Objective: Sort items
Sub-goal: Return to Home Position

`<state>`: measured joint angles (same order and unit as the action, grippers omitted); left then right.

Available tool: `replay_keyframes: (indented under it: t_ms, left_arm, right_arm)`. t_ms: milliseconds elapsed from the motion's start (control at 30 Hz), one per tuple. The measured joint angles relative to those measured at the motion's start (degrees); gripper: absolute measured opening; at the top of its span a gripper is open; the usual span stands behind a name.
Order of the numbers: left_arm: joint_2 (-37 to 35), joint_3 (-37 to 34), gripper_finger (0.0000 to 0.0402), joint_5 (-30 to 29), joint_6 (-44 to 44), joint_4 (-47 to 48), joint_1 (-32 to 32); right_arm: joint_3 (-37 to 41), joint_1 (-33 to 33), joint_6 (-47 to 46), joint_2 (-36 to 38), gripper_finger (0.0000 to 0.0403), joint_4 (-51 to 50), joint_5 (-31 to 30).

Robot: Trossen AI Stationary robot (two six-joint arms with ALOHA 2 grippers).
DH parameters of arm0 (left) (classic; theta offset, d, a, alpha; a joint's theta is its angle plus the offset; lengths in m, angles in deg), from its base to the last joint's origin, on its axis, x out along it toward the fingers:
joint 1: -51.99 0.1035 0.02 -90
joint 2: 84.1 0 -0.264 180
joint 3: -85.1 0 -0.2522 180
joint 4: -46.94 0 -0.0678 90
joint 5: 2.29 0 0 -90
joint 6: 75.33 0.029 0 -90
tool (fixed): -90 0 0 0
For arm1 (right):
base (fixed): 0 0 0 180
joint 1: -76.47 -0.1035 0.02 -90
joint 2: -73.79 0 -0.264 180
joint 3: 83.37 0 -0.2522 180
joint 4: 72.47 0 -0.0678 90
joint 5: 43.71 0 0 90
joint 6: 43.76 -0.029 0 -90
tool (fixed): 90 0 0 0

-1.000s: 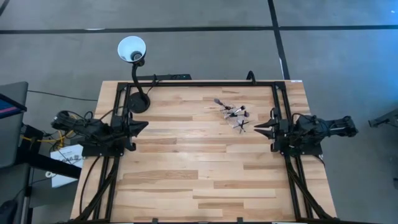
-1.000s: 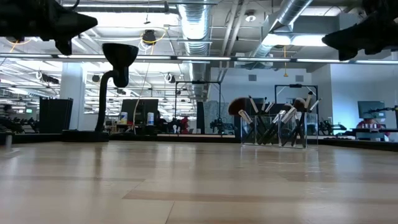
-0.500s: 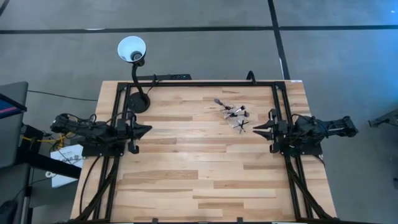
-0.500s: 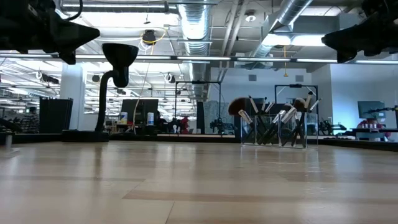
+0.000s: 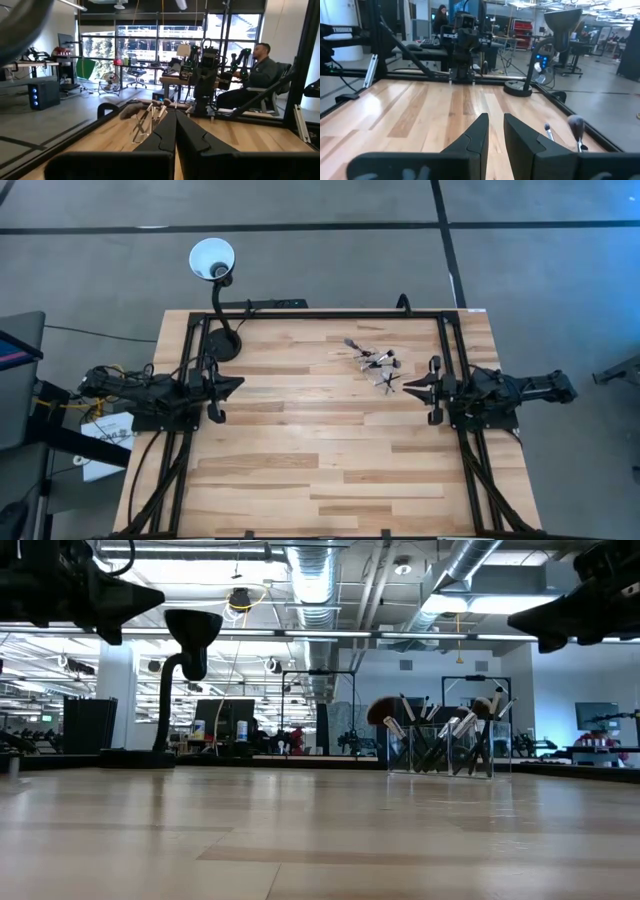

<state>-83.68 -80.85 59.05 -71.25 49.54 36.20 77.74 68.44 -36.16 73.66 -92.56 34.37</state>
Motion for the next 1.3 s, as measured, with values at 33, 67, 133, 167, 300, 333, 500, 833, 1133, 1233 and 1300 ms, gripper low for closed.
replay_keyframes:
  t_ms: [33,67,133,167,300,333,500,833,1133,1233,1300]
  left_arm:
    - [0.0,0.0,0.0004,0.0,0.0,-0.1,0.0]
    - [0.0,0.0,0.0004,0.0,0.0,-0.1,0.0]
    - [0.0,0.0,0.0004,0.0,0.0,-0.4,0.0]
    - [0.0,0.0,0.0004,0.0,0.0,-0.4,0.0]
    - [0.0,0.0,0.0004,0.0,0.0,-0.4,0.0]
    - [0.0,0.0,0.0004,0.0,0.0,-0.4,0.0]
    - [0.0,0.0,0.0004,0.0,0.0,-0.5,0.0]
    - [0.0,0.0,0.0004,0.0,0.0,-0.5,0.0]
    - [0.1,0.0,0.0004,0.0,0.0,-0.5,0.0]
    - [0.1,0.1,0.0004,0.0,0.0,-0.5,0.0]
    - [0.1,0.1,0.0004,0.0,0.0,-0.5,0.0]
  right_arm:
    - [0.0,0.0,-0.3,0.0,0.0052,0.0,0.0]
    - [0.0,0.0,-0.5,0.0,0.0052,-0.1,0.0]
    - [0.0,0.0,-0.5,0.0,0.0052,0.0,0.0]
    - [0.0,0.0,-0.5,0.0,0.0052,-0.1,0.0]
    - [0.0,0.0,-0.6,0.0,0.0052,-0.9,0.0]
    - [0.0,0.0,-0.6,0.0,0.0052,-1.6,0.0]
    - [0.0,0.0,-0.6,0.0,0.0052,-2.4,0.0]
    - [0.0,-0.2,-2.8,0.0,0.0052,-2.2,0.4]
    - [1.9,-0.1,-4.8,-0.9,0.0052,0.9,0.0]
    - [1.9,-0.1,-6.7,-0.8,0.0052,1.2,-0.1]
    - [1.9,-0.1,-7.7,-0.9,0.0052,0.7,0.0]
